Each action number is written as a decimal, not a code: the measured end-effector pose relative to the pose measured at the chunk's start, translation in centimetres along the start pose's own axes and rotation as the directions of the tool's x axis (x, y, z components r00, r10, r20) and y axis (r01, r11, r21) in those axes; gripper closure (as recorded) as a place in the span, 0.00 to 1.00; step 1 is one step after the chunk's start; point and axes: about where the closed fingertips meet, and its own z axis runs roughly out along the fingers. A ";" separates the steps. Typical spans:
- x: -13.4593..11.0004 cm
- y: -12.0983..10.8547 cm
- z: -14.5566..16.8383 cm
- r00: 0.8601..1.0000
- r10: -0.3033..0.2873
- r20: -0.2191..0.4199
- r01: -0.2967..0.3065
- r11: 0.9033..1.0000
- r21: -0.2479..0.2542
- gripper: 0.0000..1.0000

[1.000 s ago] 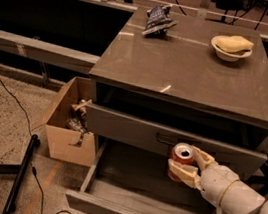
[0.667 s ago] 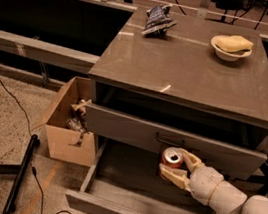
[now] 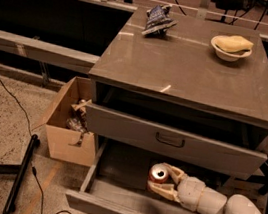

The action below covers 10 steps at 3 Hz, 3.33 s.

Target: Place coke can into middle drawer

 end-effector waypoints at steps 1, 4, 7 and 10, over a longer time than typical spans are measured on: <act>2.6 0.3 1.2 1.000 -0.015 -0.014 0.014 0.998 -0.059 1.00; 8.5 1.1 4.2 0.996 -0.005 -0.084 -0.012 0.980 -0.197 0.85; 9.6 0.2 3.2 0.985 0.104 -0.136 -0.103 0.995 0.014 0.06; 6.9 -3.3 -6.3 0.956 0.259 -0.137 -0.191 0.904 0.382 0.37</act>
Offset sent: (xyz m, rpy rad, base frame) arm 0.0169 0.0087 -0.0794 -0.0838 0.0297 0.1508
